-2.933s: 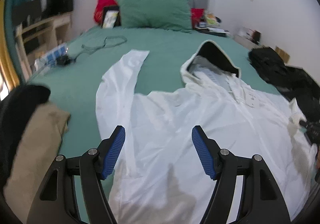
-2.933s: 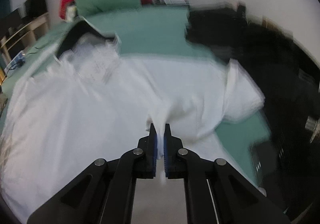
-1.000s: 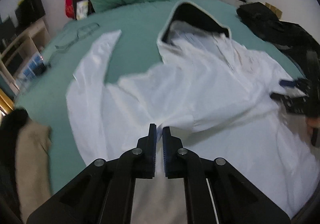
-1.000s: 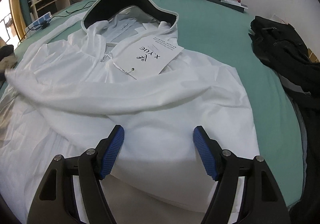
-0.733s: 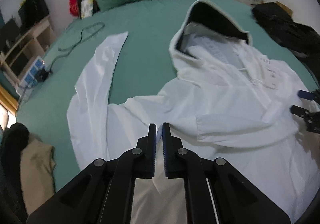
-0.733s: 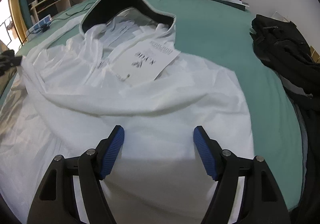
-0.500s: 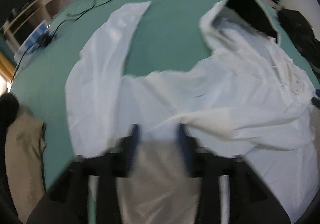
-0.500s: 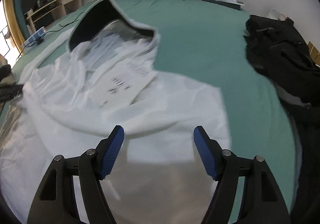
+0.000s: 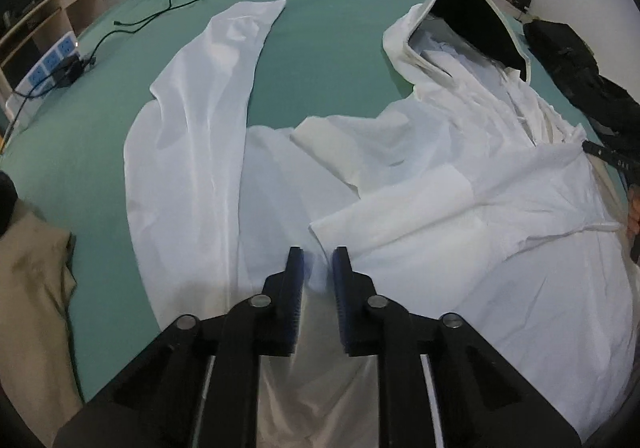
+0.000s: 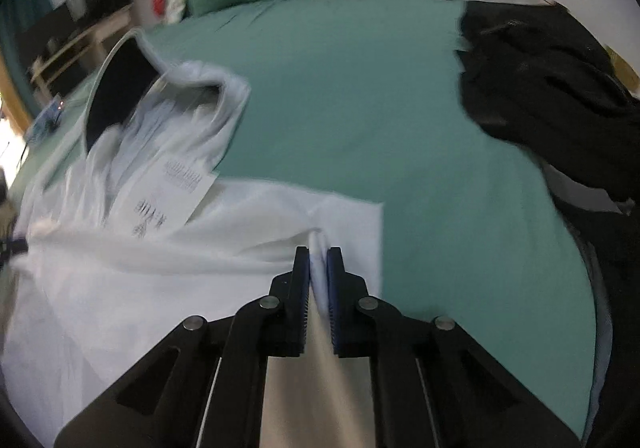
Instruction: Fold large clothes
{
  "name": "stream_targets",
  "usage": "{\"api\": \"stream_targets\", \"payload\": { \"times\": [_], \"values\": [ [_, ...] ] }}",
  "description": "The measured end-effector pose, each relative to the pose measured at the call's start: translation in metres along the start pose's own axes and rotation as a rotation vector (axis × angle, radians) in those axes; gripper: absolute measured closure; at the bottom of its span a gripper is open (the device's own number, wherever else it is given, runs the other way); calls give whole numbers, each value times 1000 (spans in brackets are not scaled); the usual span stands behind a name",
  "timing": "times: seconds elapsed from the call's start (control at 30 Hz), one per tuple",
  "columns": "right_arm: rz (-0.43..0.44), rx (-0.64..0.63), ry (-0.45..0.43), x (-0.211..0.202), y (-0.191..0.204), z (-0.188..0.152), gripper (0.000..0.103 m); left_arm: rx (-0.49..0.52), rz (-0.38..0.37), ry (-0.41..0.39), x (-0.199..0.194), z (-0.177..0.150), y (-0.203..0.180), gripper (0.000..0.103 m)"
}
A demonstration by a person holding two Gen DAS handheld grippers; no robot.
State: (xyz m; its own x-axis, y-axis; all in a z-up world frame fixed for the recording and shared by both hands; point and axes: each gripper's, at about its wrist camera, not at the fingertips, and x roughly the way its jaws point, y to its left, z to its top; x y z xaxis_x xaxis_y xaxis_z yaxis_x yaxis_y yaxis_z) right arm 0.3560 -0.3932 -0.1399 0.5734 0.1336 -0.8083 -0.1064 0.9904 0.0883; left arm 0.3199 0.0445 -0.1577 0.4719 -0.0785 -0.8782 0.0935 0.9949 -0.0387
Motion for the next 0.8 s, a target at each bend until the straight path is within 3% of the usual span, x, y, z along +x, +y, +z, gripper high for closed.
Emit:
{"api": "stream_targets", "payload": {
  "times": [0.13, 0.2, 0.27, 0.33, 0.47, 0.6, 0.8],
  "values": [
    [-50, 63, 23, 9, -13, 4, 91, 27, 53, 14, 4, 4, -2, 87],
    [-87, 54, 22, 7, -13, 6, 73, 2, 34, 13, 1, 5, 1, 86],
    [-124, 61, 5, 2, -13, 7, 43, -11, 27, 4, -4, 5, 3, 82],
    [-127, 76, -3, -5, -14, 8, 40, -29, 24, -23, -14, 4, 7, 73],
    [-138, 44, -54, -29, 10, 8, 40, -68, 29, -100, -41, -2, 23, 72],
    [-100, -18, -119, -55, 63, -2, 40, -82, 27, -159, -60, -13, 45, 71],
    [20, -127, -140, -61, 168, -4, 40, -169, -23, -161, -64, -20, 86, 69]
  ]
}}
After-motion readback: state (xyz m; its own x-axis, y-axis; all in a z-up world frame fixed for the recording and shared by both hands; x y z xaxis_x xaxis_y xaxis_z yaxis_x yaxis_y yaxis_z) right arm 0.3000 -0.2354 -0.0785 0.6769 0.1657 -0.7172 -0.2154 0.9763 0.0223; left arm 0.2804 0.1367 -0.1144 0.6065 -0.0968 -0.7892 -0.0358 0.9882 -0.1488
